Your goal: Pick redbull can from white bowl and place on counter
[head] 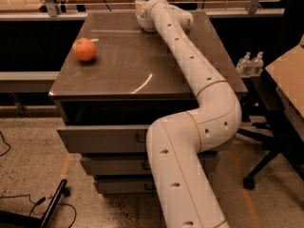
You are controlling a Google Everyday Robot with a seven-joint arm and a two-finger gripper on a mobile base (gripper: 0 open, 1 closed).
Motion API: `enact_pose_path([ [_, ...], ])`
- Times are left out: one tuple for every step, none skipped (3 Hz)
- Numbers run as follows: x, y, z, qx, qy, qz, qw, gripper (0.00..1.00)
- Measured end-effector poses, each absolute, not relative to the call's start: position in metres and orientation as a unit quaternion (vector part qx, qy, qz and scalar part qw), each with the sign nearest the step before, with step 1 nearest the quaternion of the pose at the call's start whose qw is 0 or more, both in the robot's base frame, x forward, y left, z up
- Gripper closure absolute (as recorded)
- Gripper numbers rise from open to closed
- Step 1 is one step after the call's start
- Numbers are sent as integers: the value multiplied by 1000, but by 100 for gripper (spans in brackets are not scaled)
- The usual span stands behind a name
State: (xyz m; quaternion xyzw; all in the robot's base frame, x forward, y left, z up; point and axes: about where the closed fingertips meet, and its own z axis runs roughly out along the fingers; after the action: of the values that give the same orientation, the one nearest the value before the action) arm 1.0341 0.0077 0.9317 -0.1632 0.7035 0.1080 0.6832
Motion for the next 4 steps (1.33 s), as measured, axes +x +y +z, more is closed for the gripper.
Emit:
enact_pose_path([
  [1034, 9, 930, -164, 704, 109, 683, 100],
  [1027, 1, 946, -162, 706, 116, 680, 100],
  [1014, -14, 969, -159, 706, 136, 676, 100],
  [1000, -39, 994, -157, 706, 138, 676, 100],
])
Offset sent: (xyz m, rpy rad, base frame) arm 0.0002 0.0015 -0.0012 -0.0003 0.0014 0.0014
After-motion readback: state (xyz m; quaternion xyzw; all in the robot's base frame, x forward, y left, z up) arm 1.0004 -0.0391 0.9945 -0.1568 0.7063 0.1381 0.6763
